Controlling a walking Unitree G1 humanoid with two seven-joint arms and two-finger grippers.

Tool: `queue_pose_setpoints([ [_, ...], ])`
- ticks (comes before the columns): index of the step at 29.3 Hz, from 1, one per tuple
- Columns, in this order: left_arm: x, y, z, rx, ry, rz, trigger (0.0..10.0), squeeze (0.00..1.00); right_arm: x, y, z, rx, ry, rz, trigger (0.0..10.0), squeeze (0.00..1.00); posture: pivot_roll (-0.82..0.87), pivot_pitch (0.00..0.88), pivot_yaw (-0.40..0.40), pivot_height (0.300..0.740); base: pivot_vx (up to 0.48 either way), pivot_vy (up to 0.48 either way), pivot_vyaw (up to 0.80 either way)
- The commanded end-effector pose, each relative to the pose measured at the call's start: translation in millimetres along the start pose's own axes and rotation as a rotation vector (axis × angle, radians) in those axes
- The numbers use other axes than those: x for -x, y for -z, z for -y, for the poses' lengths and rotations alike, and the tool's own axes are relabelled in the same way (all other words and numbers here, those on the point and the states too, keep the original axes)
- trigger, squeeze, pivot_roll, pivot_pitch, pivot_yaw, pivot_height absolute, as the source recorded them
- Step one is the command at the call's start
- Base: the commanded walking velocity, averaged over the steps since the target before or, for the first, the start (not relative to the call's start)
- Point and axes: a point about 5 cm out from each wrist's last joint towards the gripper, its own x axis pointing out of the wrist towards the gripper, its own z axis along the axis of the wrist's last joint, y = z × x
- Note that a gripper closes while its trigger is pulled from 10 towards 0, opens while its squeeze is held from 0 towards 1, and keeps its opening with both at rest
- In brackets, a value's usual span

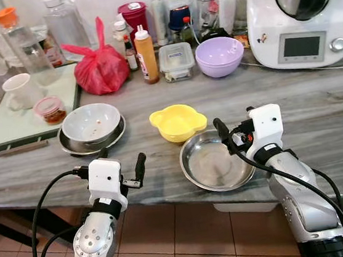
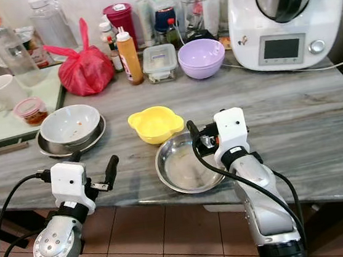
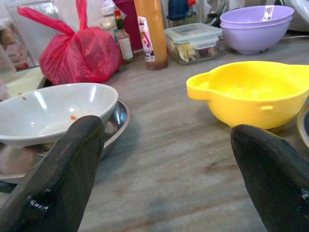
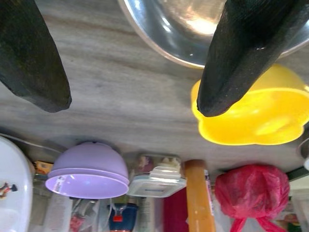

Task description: Setting the table

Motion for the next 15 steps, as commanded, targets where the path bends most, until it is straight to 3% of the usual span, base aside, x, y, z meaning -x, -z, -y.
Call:
queue_pose_setpoints([
  [1,-0.7,0.7,-6.7,-0.020,-0.036,0.002,10.0,0.00,2.0,-4.6,-2.5,0.002,-0.010,0.024,10.0,0.82,-0.10,0.039,0.087,0.740,0.000,0.000,-0.75],
  [5,-0.6,1.4,-7.5,-0.026,-0.046,0.004,10.0,0.00,3.8,-3.5,-2.1,0.001,-0.009,0.024,10.0,0.71,-0.10,0.038,0.088,0.740,0.000,0.000,-0.74],
  [8,-1.2,1.3,-7.7,-0.036,-0.056,0.003,10.0,0.00,3.9,-3.5,-2.6,0.001,-0.010,0.027,10.0,0.64,-0.10,0.036,0.091,0.740,0.000,0.000,0.00],
  [9,-1.5,1.3,-8.1,-0.040,-0.062,0.003,10.0,0.00,3.9,-3.9,-3.1,0.003,-0.012,0.030,10.0,0.55,-0.10,0.036,0.091,0.740,0.000,0.000,0.00],
  [10,-1.6,1.2,-8.3,-0.040,-0.064,0.003,10.0,0.00,3.9,-4.1,-3.3,0.004,-0.012,0.031,10.0,0.55,-0.10,0.036,0.091,0.740,0.000,0.000,0.00],
  [13,-2.6,0.6,-10.4,-0.047,-0.091,0.005,10.0,0.00,3.8,-4.2,-3.7,0.013,-0.015,0.029,10.0,0.20,-0.10,0.037,0.093,0.740,0.000,0.000,-0.47],
  [14,-2.7,0.6,-10.6,-0.047,-0.095,0.005,10.0,0.00,3.9,-4.0,-3.7,0.012,-0.014,0.029,10.0,0.20,-0.10,0.037,0.093,0.740,0.000,0.000,-0.77],
  [15,-2.7,0.6,-10.4,-0.047,-0.095,0.006,10.0,0.00,4.1,-3.3,-3.7,0.011,-0.014,0.026,10.0,0.11,-0.10,0.037,0.093,0.740,0.000,0.000,-0.77],
])
